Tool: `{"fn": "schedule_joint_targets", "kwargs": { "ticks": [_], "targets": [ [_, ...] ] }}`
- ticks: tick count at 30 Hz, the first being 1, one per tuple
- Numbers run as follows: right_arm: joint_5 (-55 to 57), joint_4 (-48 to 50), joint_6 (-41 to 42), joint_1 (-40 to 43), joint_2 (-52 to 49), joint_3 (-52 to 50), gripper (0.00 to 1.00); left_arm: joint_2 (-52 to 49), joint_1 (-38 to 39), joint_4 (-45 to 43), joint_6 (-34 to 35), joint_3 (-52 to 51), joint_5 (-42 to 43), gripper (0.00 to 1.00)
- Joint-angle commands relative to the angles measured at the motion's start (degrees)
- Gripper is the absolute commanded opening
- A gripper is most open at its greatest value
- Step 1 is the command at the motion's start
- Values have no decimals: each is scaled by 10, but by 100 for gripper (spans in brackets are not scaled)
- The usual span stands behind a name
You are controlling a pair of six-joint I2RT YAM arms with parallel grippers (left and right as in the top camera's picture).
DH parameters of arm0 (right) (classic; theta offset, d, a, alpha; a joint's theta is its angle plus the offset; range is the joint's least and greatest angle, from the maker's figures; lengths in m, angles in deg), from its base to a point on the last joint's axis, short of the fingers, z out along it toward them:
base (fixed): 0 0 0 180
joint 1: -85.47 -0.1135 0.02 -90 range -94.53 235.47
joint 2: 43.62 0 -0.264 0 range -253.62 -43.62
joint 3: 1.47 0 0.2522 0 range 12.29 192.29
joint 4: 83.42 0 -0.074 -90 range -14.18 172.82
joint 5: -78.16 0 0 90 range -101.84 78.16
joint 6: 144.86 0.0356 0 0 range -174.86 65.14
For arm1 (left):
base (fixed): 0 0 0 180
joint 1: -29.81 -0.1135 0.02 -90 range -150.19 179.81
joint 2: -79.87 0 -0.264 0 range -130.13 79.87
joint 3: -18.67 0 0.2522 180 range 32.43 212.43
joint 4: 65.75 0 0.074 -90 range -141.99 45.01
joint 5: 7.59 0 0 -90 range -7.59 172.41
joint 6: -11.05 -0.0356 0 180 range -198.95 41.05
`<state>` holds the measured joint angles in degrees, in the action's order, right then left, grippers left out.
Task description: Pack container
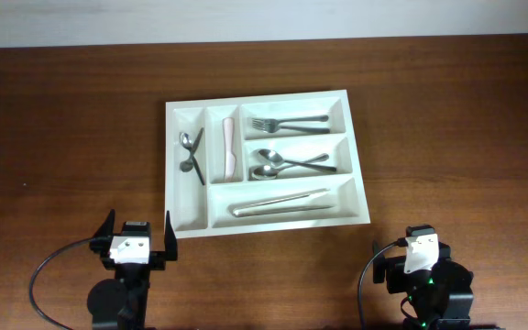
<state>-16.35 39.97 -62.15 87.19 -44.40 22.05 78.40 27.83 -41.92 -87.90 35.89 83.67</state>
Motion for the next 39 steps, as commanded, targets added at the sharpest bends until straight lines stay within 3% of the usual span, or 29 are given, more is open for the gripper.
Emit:
{"fn": "schedule_joint_targets", "kwargs": {
  "ticks": [1,39],
  "targets": [
    [5,-7,3,-1,6,-3,99,6,2,-2,7,-6,3,99],
    [15,-7,3,-1,6,-3,99,5,2,-2,7,-6,3,99]
  ]
}}
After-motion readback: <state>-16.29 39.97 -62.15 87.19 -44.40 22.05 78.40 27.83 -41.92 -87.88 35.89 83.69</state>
